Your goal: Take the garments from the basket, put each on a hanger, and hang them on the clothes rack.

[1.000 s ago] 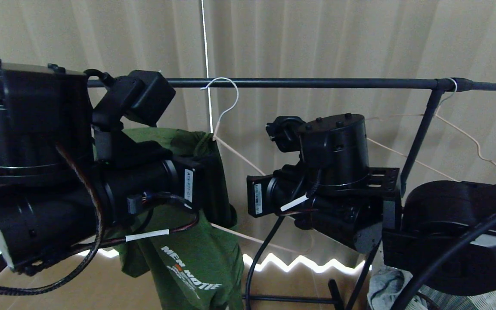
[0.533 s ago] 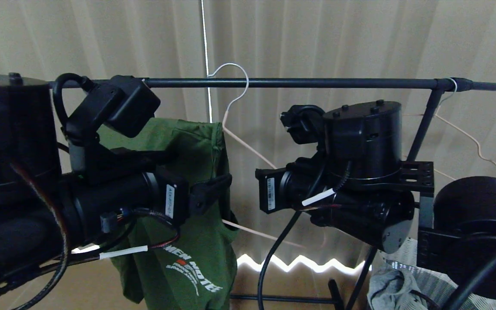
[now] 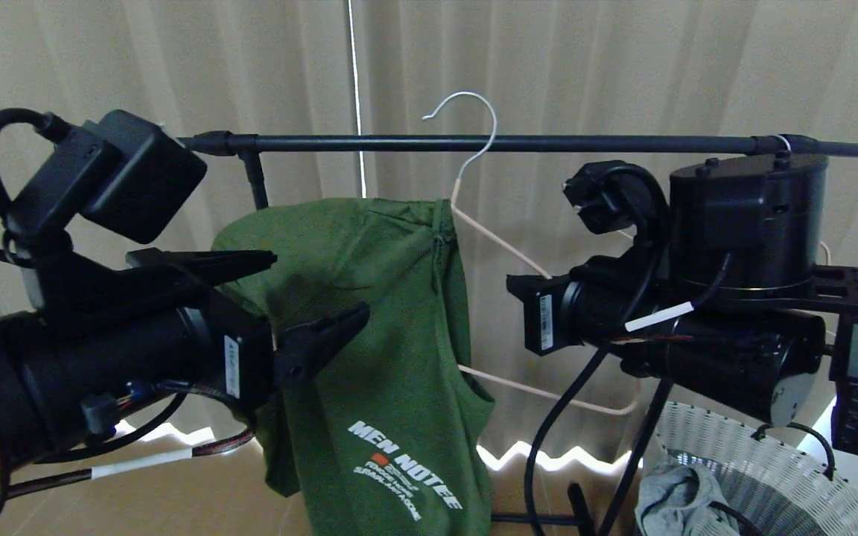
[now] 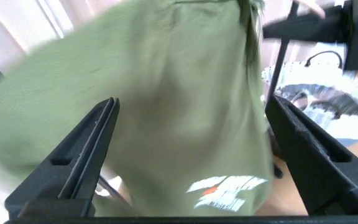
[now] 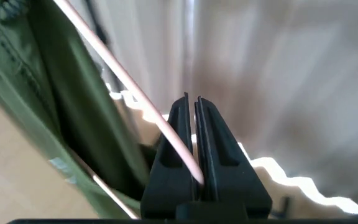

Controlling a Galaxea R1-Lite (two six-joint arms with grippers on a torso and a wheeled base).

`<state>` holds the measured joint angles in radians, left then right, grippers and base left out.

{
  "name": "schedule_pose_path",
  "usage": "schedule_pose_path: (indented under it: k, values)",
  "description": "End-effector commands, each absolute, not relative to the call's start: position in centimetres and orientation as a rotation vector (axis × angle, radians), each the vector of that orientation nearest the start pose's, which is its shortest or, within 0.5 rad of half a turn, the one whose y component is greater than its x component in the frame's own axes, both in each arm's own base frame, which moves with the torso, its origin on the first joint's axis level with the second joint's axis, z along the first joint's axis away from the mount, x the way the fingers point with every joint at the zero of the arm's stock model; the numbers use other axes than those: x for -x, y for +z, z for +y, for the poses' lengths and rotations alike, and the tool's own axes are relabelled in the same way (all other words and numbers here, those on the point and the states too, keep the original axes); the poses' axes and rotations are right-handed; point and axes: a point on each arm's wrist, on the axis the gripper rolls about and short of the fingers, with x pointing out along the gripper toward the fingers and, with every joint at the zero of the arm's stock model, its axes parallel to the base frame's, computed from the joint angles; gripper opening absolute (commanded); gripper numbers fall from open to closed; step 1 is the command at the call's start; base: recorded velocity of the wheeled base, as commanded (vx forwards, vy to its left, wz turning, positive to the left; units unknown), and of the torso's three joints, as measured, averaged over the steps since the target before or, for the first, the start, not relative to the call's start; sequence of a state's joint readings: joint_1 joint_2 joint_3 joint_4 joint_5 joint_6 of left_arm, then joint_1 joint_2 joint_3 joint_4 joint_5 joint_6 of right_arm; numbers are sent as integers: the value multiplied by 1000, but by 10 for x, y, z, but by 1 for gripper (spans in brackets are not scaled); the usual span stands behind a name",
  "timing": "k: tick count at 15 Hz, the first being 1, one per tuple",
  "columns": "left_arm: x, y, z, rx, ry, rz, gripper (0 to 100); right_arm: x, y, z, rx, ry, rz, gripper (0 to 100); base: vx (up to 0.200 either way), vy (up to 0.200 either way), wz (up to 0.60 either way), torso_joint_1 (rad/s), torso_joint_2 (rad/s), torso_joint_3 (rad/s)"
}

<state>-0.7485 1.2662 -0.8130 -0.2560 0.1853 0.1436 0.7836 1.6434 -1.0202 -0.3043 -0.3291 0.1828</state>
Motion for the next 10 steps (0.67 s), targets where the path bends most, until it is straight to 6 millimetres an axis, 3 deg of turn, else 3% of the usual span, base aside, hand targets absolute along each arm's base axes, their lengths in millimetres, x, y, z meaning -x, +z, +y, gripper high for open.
schedule_pose_path:
  k: [1,5,8,10]
  values:
    - [-135,262,-120,-291,-593,77,100,-219,231,185,28,380,292,0,0,0,0,0,0,0]
    - [-133,269,-115,-448,-624,-9,100,-215,226,163,135,384,253,0,0,0,0,0,0,0]
    - [-148,264,-118,-559,-697,-25,100,-219,216,152,209,434,187,0,0,0,0,0,0,0]
    - [-170,258,-130,-643,-757,-17,100,-220,211,151,219,469,139,0,0,0,0,0,0,0]
